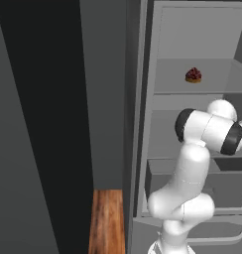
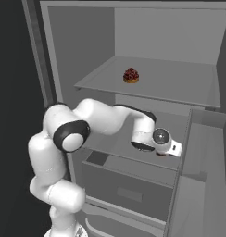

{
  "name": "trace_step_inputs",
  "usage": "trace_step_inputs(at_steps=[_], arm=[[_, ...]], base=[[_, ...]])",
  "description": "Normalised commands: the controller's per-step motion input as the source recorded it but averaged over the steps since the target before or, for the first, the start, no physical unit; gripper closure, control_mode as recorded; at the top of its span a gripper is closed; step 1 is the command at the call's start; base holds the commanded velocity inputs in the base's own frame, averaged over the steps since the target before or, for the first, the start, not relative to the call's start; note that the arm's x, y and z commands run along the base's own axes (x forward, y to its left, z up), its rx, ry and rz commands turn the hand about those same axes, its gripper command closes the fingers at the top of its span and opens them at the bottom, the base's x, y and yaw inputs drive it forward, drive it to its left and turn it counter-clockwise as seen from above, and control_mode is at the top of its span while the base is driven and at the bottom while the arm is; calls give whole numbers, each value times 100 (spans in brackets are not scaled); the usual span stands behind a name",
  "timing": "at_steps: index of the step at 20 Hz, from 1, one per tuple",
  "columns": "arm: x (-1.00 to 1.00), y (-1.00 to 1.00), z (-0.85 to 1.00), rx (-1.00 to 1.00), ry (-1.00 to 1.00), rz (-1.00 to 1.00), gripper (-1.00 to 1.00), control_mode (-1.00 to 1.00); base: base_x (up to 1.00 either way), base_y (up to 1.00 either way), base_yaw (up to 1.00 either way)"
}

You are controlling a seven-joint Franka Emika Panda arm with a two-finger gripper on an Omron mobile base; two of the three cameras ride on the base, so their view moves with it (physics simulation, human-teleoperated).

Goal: Take the cake and cupcake from the fridge and place them on the empty tray on the dining counter.

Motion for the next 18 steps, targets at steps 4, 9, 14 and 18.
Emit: trace_step_inputs(at_steps=[4, 9, 14, 18], arm=[[-98, 1, 54, -7, -28, 10, 100, -100], [-72, 12, 53, -8, -13, 16, 100, -100], [-37, 16, 87, -9, 1, 19, 100, -100], [-22, 3, 100, -7, 24, 12, 100, -100]], base=[[0, 0, 0], [0, 0, 0], [0, 0, 0], [0, 0, 0]])
